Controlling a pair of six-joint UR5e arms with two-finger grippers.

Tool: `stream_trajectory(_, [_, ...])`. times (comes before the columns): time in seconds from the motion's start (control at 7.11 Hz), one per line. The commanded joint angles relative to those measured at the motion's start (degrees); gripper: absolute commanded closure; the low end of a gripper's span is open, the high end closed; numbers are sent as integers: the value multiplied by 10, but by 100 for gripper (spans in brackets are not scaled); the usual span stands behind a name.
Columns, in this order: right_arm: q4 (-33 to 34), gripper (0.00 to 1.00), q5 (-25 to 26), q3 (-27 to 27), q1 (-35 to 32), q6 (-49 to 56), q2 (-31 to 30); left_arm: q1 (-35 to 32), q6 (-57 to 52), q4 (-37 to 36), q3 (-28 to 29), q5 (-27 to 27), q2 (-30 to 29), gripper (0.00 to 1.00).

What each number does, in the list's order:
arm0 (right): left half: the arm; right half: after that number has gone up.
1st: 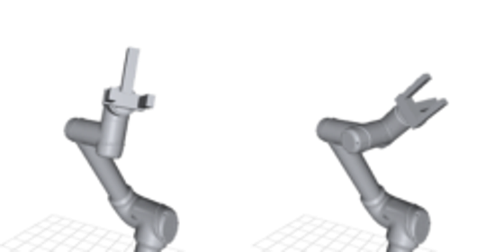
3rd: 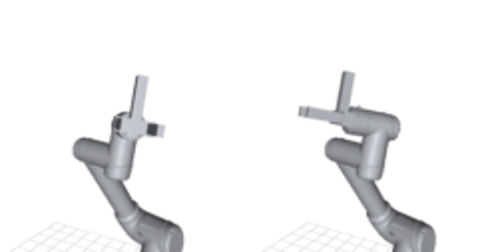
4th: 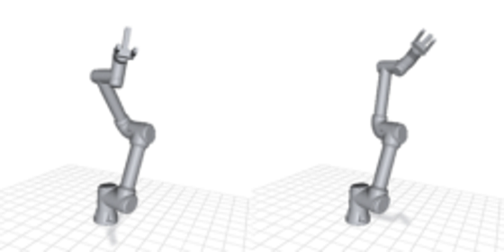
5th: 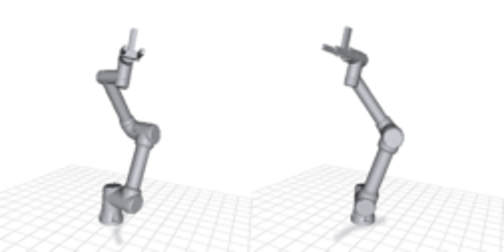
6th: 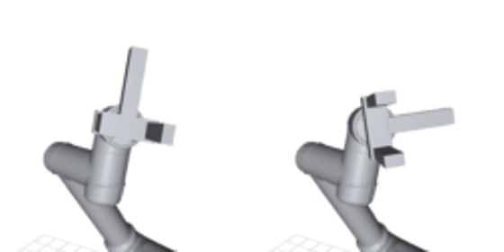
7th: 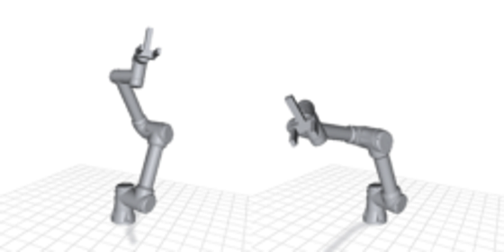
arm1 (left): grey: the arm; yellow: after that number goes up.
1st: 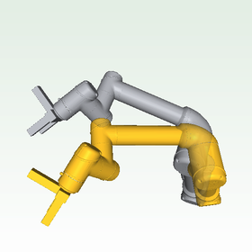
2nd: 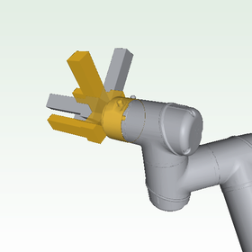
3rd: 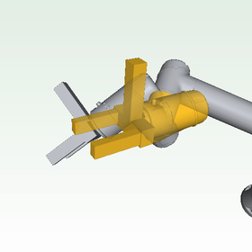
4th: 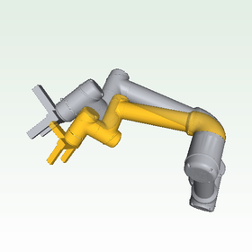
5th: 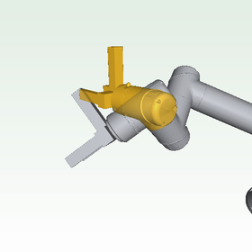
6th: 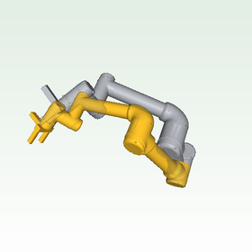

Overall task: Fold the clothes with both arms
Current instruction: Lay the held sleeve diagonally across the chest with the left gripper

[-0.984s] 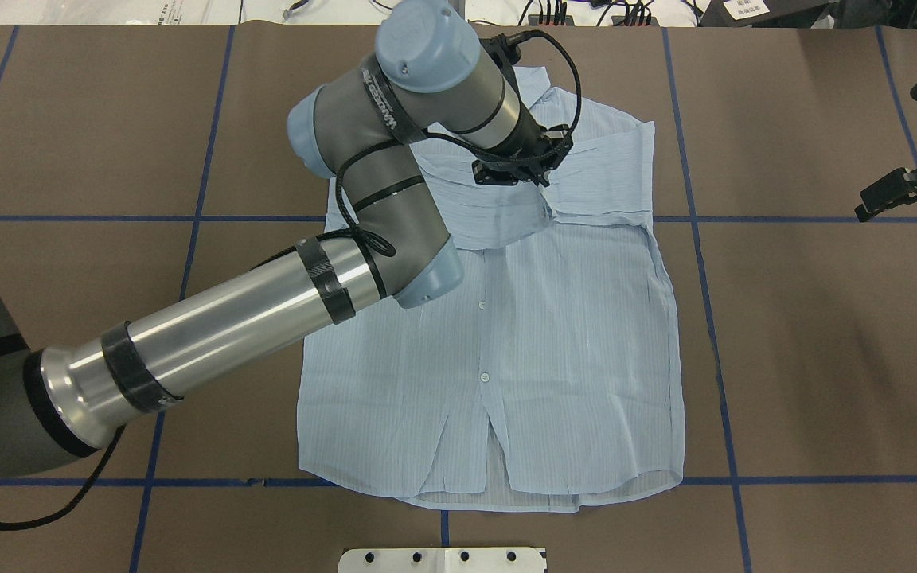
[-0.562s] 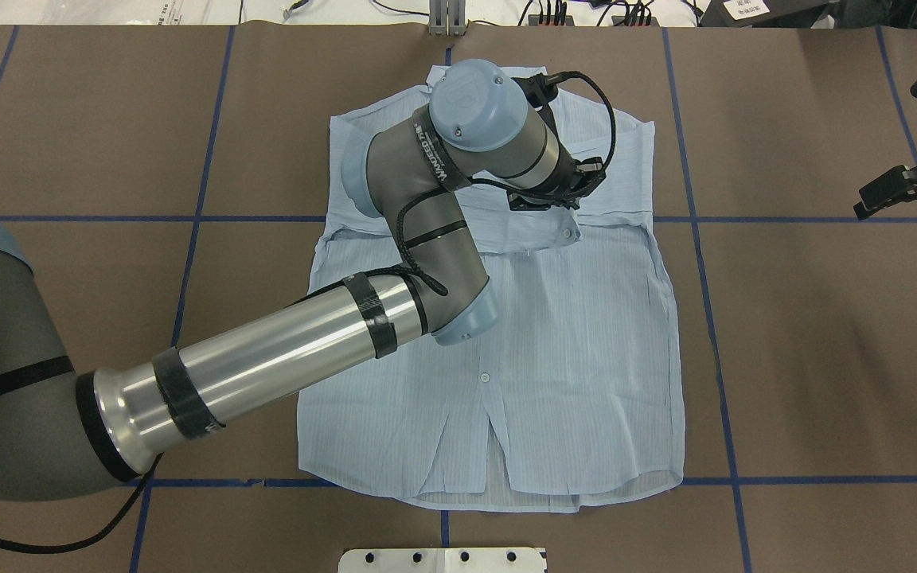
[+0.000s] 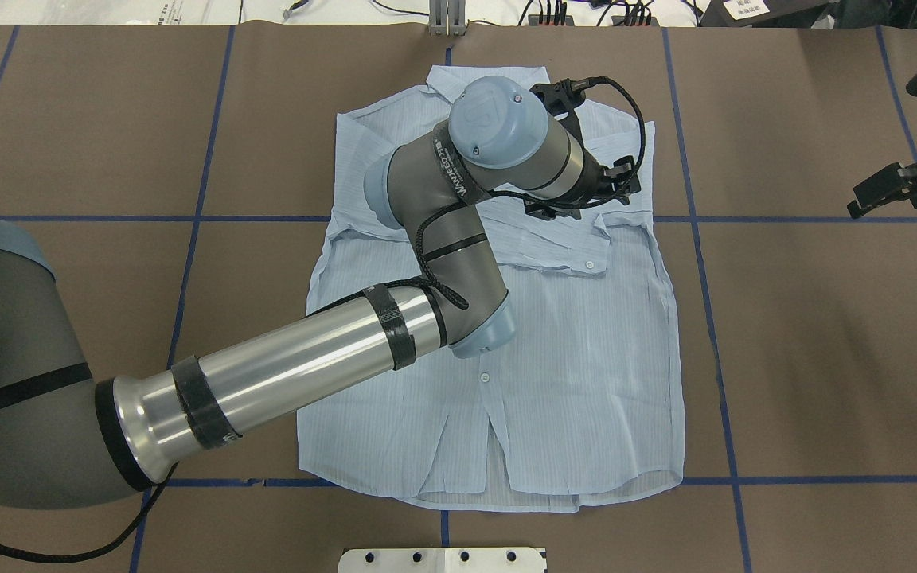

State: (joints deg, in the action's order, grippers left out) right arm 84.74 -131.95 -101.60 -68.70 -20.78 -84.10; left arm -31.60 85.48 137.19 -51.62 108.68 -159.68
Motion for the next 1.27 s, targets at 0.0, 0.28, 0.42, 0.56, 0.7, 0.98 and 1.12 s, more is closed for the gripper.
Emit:
stream_trajectory(0.0, [0, 0, -28, -24, 0, -36, -7, -13, -4, -10, -60, 22, 49, 0])
stream_trajectory(0.28, [-3, 0, -28, -67, 32, -130, -21, -28, -29, -57, -170, 57, 143, 0])
stream_trajectory(0.42, [-41, 0, -16, -91, 57, -161, -46, -28, -55, -114, -232, 54, 181, 0])
stream_trajectory(0.56, [-138, 0, 14, -106, 100, -254, -88, -34, -75, -157, -326, 54, 247, 0])
stream_trajectory(0.7, [-223, 0, 76, -109, 163, -331, -118, -37, -105, -201, -427, 54, 323, 0])
stream_trajectory(0.98, [-242, 0, 133, -133, 252, -412, -128, -48, -161, -315, -547, 52, 390, 0])
stream_trajectory(1.12, [-242, 0, 183, -159, 315, -477, -135, -49, -185, -338, -581, 50, 414, 0])
